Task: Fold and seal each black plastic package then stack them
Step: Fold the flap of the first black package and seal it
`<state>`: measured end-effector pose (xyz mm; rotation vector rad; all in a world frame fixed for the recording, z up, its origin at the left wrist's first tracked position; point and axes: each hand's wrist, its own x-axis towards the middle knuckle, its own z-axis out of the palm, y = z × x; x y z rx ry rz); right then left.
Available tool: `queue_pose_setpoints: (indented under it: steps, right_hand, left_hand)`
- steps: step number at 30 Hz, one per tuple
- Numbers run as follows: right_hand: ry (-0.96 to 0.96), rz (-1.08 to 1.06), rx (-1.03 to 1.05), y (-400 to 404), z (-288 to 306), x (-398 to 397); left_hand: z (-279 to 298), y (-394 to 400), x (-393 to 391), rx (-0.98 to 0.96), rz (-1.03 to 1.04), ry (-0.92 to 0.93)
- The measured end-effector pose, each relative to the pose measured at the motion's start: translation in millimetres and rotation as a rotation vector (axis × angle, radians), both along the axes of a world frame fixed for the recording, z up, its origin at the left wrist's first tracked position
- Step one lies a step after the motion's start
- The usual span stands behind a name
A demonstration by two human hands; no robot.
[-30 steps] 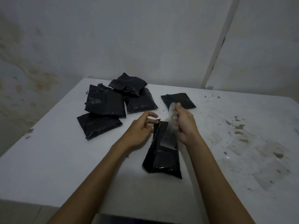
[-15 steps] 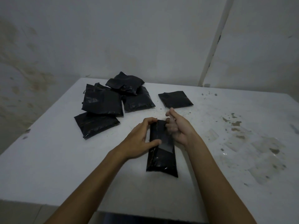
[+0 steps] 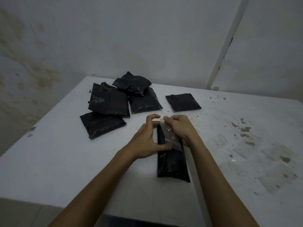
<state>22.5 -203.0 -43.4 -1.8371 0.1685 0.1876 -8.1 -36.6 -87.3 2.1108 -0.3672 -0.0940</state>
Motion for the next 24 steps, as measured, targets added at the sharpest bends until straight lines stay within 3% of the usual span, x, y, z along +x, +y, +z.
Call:
queue_pose_setpoints:
  steps: [4, 11, 24]
  right_hand:
    - [-0.043, -0.022, -0.229, 1.9, 1.4, 2.7]
    - [-0.073, -0.065, -0.382, 4.9, -2.3, 5.1]
    - [-0.089, -0.126, -0.456, 7.9, -4.3, 6.7]
  left_hand:
    - [-3.2, -0.2, 1.2, -0.015, 0.008, 0.002]
    - [-4.7, -2.0, -0.2, -0.035, 0.017, -0.007]
    - [-1.9, -2.8, -2.2, -0.035, 0.031, -0.031]
